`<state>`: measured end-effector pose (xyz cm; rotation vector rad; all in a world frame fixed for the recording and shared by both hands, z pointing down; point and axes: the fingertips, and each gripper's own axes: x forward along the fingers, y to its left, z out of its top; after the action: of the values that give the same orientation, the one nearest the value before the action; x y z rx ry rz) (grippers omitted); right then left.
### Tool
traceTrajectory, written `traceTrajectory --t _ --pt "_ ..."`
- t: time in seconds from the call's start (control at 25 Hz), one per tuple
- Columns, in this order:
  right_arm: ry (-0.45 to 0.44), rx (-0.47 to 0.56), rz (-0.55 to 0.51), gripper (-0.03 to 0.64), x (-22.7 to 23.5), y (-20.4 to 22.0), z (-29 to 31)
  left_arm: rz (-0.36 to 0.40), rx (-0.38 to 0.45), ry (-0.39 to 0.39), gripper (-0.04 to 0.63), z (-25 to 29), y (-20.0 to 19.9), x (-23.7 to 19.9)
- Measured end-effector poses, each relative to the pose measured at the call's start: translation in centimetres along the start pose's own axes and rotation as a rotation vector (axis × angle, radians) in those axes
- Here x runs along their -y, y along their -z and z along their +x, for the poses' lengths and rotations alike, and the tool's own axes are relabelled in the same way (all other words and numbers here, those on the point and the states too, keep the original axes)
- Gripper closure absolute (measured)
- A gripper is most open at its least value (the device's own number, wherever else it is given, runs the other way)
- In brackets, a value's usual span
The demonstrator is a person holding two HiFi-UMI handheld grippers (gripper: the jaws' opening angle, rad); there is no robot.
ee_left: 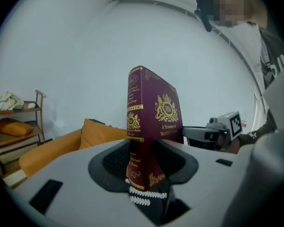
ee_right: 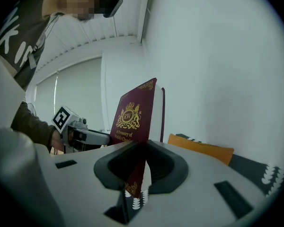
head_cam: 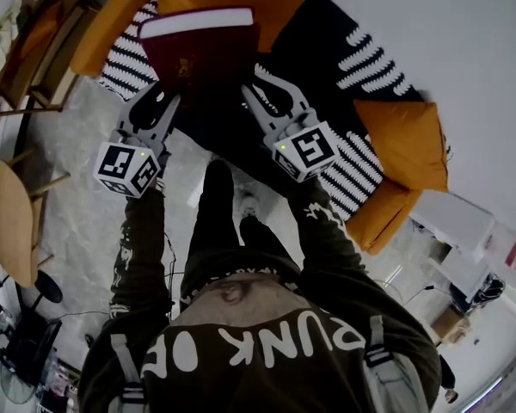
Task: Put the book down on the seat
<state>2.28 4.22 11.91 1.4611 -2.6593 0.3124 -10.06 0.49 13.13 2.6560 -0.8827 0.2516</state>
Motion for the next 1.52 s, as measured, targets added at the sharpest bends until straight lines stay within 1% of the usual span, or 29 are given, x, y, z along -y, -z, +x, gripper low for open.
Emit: traceTrajectory --t 0.2,0.48,0.72,0.88,1.0,1.12,1.2,1.32,1.52 --pt "0.005 -0.091 0.051 0.552 2.6 6.5 5.2 -0.067 -0.081 0.01 0.436 3.9 6.0 -5.5" --pt "0.03 -0.163 0.134 0.552 6.4 15.7 8.3 -0.121 -0.159 0.019 0.436 9.1 14.4 -9.3" --pt "0.048 -0.212 0.188 0.554 9.9 24.0 11.7 -0.127 -0.219 0.034 0.436 14.2 21.7 -13.2" --pt "0.067 -0.257 0.218 0.554 11.9 29.9 14.0 -0.15 -0.26 0.032 0.436 16.8 27.2 -15.7" --pt "0.082 -0.281 0.241 0.554 12.4 34.2 15.9 -0.169 -0.28 0.019 0.436 17.8 31.2 -17.8" --pt "0.099 -0.29 0.269 0.554 12.5 38.1 16.5 -0.172 -0.3 0.007 0.436 18.3 34.8 -18.7" --pt "0.102 -0.298 0.28 0.554 12.7 39.7 16.4 -0.168 -0.311 0.002 0.436 18.9 36.2 -18.9" --pt "0.097 -0.321 0.273 0.554 13.4 40.3 16.8 -0.178 -0.32 0.005 0.436 19.8 36.8 -19.3" --pt "0.131 -0.317 0.29 0.548 15.6 40.8 18.0 -0.208 -0.289 0.009 0.436 22.0 36.9 -20.3"
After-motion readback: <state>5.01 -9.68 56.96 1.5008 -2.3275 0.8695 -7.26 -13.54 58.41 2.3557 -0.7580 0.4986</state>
